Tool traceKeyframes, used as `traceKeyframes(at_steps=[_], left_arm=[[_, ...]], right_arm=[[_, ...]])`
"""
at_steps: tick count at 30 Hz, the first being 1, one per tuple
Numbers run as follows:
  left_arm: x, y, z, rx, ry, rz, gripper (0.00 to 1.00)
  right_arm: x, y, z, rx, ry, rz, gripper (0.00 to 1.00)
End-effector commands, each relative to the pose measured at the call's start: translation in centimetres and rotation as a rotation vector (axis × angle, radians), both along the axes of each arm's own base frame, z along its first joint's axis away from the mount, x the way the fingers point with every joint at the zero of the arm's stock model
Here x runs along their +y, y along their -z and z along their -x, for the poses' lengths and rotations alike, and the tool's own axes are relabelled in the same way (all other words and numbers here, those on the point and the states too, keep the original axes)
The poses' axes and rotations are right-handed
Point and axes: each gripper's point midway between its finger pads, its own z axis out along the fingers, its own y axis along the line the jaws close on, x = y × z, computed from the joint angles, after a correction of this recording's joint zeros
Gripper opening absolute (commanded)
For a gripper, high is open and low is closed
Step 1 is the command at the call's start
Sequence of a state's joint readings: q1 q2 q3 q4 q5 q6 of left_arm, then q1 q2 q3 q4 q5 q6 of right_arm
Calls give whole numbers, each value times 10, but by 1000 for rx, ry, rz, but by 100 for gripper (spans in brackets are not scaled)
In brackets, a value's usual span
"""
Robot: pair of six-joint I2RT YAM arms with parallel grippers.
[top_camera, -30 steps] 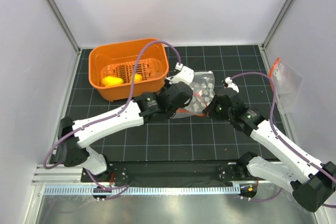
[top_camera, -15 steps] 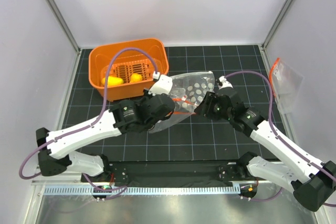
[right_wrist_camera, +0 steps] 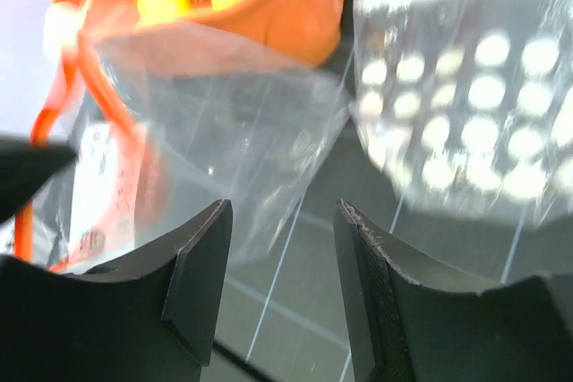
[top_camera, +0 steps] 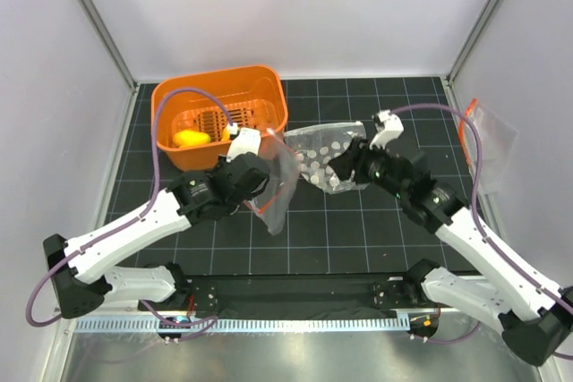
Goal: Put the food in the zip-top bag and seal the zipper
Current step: Open the zipper of the food storage bag, then adjust the bin at the center of the board.
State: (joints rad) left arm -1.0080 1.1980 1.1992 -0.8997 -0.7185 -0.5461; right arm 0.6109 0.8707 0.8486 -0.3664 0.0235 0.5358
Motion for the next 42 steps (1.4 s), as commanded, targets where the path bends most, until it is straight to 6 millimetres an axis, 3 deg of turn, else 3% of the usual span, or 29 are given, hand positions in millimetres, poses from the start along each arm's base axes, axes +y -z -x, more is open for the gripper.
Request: traceKeyframes(at_steps=[1,3,4,6,8,9,10,11,12,13,15,16,17,20,25,26,30,33,34,36,37,38,39,40,42], left_arm=[[-5,-5,9,25,34,107,0],[0,-1,13,63,10,113,0],[3,1,14,87,-6,114,0],[16,-4,20,140,-66,121,0],[21,-15,26,149,-89,150,0],[27,-21,29,143,-114,166,0],[32,-34,31,121,-135,200,0],[38,-37,36,127,-147,201,0],[44,-42,39,124,-169,209,0],[51,-56,40,99,-189,222,0],[70,-61,49,109,-215,170,0],[77,-72,50,90,-229,169,0],[91,-74,53,81,-247,124,0],[103,-81,56,63,-260,99,0],[111,-78,51,30,-287,37,0],[111,-77,49,22,-291,31,0],[103,-82,35,-17,-289,6,0],[98,-85,28,-28,-288,-11,0],[99,-84,26,-30,-296,-47,0],[101,-85,24,-35,-312,-65,0],[103,-86,24,-35,-323,-79,0],[103,-87,24,-37,-326,-71,0],[104,-88,24,-39,-333,-61,0],[104,-88,25,-39,-335,-53,0],[107,-91,25,-43,-344,-37,0]], right_arm=[[13,-77,-41,-238,-8,8,56],[30,-81,-59,-245,-62,46,60],[38,-111,-63,-290,-90,10,61],[56,-134,-81,-292,-125,-41,66],[65,-130,-100,-226,-117,-14,68],[76,-103,-124,-140,-105,25,68],[82,-123,-133,-130,-104,21,68],[88,-121,-143,-106,-100,29,68],[97,-120,-165,-78,-61,14,68],[99,-114,-172,-45,-43,18,70],[108,-117,-190,-40,-12,-7,72],[114,-91,-202,22,5,10,74],[119,-81,-209,43,9,12,75],[124,-45,-224,109,52,28,76],[124,1,-239,146,66,123,79],[122,20,-245,165,78,165,79],[109,55,-253,202,135,266,78],[104,71,-251,225,143,297,54],[102,74,-249,226,144,308,37],[90,87,-242,241,167,354,25],[85,77,-239,219,172,351,18],[80,74,-235,205,178,358,15],[72,87,-229,212,185,374,12],[63,72,-226,180,203,372,11],[48,78,-218,193,219,397,10]])
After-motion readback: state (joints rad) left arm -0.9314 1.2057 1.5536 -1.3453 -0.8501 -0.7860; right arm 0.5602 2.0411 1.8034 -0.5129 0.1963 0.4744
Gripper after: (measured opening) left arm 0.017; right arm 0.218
